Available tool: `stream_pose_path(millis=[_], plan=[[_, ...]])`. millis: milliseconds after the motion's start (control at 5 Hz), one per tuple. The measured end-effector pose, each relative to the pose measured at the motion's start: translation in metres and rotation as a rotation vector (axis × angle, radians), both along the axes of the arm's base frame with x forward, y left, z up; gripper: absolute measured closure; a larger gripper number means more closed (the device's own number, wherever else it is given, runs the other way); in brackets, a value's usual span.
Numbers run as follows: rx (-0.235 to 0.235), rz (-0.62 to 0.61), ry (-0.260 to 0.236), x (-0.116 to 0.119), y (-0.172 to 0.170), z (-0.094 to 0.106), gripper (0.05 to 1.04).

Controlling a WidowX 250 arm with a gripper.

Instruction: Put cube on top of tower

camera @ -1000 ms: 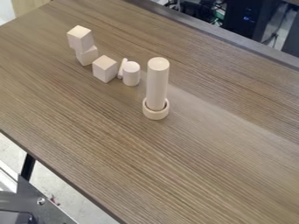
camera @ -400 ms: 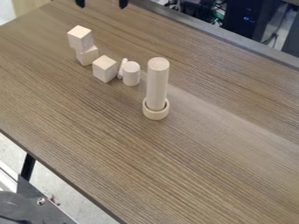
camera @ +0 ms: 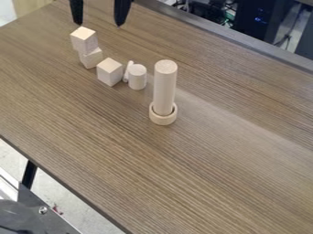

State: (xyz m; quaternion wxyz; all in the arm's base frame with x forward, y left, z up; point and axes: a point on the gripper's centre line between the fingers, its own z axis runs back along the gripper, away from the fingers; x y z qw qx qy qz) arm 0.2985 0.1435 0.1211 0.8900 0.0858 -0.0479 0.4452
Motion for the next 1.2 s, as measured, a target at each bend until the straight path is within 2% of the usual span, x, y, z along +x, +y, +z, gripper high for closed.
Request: stream_pose_path(millis=[400,600,800,1200], plan=[[-0.084,0.131,-0.025,-0.003,0.005,-0.016,0.084],[-0.107,0.169,-0.046,0.0,0.003,-0.027,0.085],[-0.124,0.18,-0.042,0.004,0.001,-0.043,0.085],[-0.091,0.22,-0.039,0.01,-0.004,-0.061,0.085]])
